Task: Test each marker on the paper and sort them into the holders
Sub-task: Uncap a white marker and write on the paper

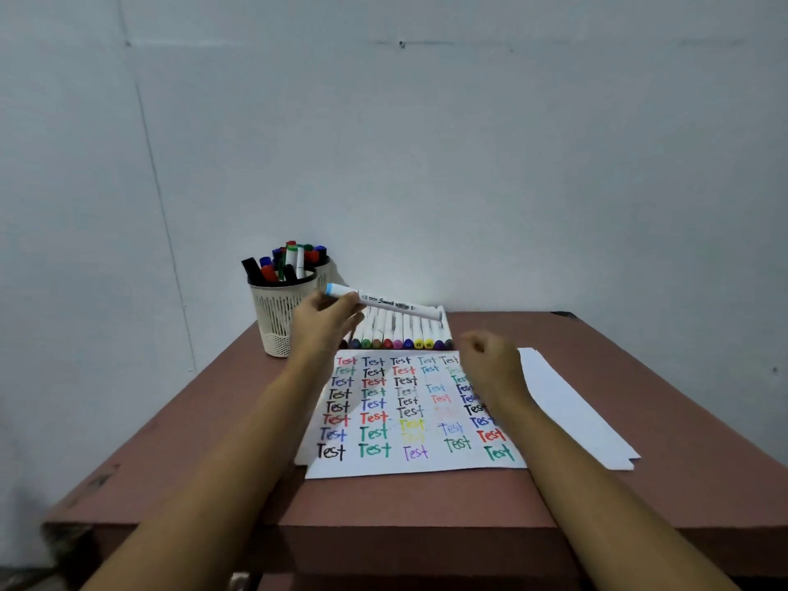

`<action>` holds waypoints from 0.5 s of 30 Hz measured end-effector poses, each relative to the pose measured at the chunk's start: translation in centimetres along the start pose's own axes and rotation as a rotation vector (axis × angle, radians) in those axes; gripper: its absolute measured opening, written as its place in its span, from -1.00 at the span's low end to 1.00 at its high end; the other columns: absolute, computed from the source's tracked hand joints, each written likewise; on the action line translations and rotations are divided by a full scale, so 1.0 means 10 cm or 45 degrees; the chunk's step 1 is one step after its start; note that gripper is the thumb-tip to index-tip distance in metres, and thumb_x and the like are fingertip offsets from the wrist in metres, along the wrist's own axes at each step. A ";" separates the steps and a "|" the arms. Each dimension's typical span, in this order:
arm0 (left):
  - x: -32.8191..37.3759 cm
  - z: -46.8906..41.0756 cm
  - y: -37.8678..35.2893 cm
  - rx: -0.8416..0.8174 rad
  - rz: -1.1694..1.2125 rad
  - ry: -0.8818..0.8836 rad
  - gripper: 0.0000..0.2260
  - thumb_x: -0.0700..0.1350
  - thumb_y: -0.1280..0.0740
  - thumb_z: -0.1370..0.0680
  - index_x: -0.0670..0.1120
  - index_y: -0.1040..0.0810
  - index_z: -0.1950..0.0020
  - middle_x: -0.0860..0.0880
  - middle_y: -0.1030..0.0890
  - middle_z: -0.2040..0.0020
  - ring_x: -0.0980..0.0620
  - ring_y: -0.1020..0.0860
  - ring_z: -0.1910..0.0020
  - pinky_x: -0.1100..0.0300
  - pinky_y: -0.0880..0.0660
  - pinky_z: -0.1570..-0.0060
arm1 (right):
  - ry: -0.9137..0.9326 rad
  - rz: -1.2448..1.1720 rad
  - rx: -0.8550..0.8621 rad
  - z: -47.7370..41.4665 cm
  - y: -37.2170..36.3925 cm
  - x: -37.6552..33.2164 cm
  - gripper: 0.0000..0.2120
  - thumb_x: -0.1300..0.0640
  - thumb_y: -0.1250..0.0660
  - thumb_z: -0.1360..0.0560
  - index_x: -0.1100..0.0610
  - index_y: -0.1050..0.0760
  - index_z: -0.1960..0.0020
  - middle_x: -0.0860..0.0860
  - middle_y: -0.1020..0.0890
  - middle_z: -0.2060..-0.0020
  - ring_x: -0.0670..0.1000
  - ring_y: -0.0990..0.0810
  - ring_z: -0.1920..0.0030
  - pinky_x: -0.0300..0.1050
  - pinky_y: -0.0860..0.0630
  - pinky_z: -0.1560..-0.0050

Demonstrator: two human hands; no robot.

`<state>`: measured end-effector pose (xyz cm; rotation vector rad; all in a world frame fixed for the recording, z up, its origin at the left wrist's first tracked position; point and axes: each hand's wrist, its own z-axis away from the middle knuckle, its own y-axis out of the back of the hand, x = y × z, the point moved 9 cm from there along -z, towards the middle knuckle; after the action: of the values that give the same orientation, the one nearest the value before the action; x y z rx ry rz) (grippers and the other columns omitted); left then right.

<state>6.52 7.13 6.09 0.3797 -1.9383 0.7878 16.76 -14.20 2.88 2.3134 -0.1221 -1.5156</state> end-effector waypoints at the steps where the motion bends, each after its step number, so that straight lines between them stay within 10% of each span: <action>1: 0.11 -0.04 0.04 0.043 -0.093 -0.051 -0.93 -0.28 -0.32 -0.52 -0.17 -0.51 0.03 -0.19 -0.60 0.03 -0.05 -0.62 0.07 0.24 -0.58 0.12 | 0.135 0.242 -0.068 0.03 -0.09 -0.05 -0.76 0.20 -0.19 -0.53 0.12 -0.54 0.27 -0.03 -0.45 0.32 0.01 -0.42 0.25 -0.19 -0.33 0.26; 15: 1.96 -0.69 0.20 0.255 -1.335 -0.739 -0.74 -0.22 -0.21 -0.56 -0.18 -0.33 -0.25 -0.12 -0.51 0.09 -0.09 -0.49 0.26 0.09 -0.47 0.32 | 0.401 0.744 -0.272 0.01 -0.40 -0.06 -0.72 0.10 -0.18 -0.55 0.11 -0.62 -0.11 0.09 -0.59 -0.06 0.07 -0.52 -0.10 -0.08 -0.48 -0.10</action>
<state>0.65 14.48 24.69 1.7149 -1.7790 0.1542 15.90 -10.36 1.92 2.0614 -0.4784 -0.8271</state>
